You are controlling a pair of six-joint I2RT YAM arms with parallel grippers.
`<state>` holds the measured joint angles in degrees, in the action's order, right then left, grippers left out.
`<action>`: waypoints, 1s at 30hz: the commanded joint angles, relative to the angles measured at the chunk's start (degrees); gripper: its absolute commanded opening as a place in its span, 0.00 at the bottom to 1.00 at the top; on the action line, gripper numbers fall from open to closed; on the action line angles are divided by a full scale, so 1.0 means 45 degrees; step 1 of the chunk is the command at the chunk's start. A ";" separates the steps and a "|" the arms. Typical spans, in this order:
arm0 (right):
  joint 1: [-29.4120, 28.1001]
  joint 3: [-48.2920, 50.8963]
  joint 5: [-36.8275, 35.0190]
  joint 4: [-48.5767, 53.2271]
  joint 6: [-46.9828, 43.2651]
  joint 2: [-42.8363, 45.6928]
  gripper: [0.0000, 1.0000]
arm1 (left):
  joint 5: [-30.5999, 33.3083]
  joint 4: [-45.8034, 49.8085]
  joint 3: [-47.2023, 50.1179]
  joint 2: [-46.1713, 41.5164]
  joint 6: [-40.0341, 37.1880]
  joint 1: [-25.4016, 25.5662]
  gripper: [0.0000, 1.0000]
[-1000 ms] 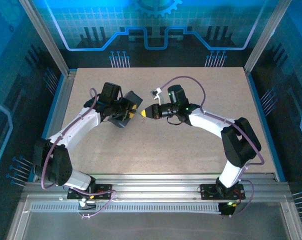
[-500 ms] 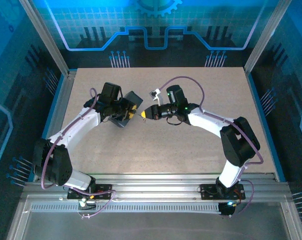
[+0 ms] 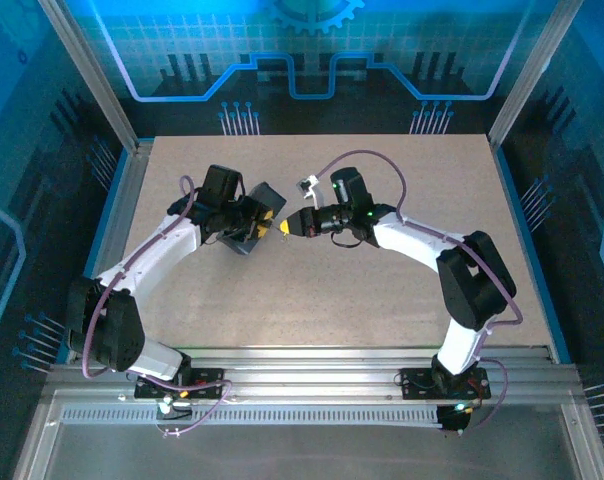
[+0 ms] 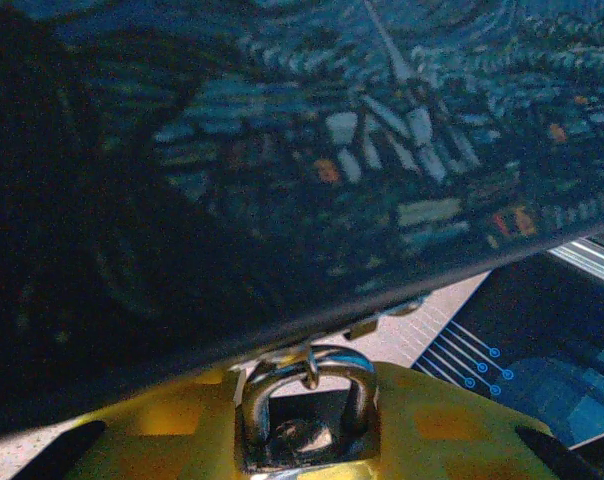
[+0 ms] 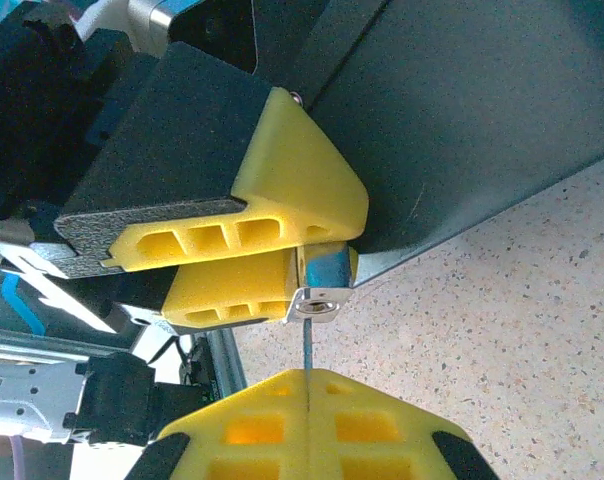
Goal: Unlock a padlock with a key
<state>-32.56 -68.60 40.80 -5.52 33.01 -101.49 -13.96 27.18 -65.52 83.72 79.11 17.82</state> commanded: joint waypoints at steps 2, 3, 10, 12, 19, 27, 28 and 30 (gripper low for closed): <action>-0.0029 -0.0419 0.0155 0.0034 -0.0110 -0.0219 0.00 | -0.0273 -0.0180 -0.0597 -0.0324 -0.0382 -0.0023 0.00; -0.0035 -0.0420 0.0169 0.0015 -0.0095 -0.0234 0.00 | -0.0270 -0.0200 -0.0580 -0.0327 -0.0385 -0.0018 0.00; -0.0031 -0.0518 0.0093 -0.0010 -0.0071 -0.0369 0.00 | -0.0288 -0.0243 -0.0499 -0.0424 -0.0332 -0.0025 0.00; -0.0039 -0.0552 0.0081 -0.0040 -0.0070 -0.0409 0.00 | -0.0298 -0.0237 -0.0510 -0.0445 -0.0344 -0.0017 0.00; -0.0051 -0.0654 0.0050 0.0021 -0.0091 -0.0535 0.00 | -0.0293 -0.0232 -0.0470 -0.0460 -0.0345 -0.0025 0.00; -0.0055 -0.0558 0.0114 -0.0255 -0.0013 -0.0494 0.00 | -0.0239 -0.0190 -0.0404 -0.0481 -0.0390 -0.0025 0.00; -0.0050 -0.0518 0.0124 -0.0294 0.0005 -0.0469 0.00 | -0.0223 -0.0181 -0.0387 -0.0487 -0.0374 -0.0029 0.00; -0.0060 -0.0462 0.0143 -0.0298 -0.0011 -0.0401 0.00 | -0.0180 -0.0180 -0.0344 -0.0502 -0.0392 -0.0016 0.00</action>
<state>-32.56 -69.76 40.80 -5.45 33.04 -103.02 -13.87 27.18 -65.52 83.72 79.09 17.72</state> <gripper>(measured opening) 0.048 0.305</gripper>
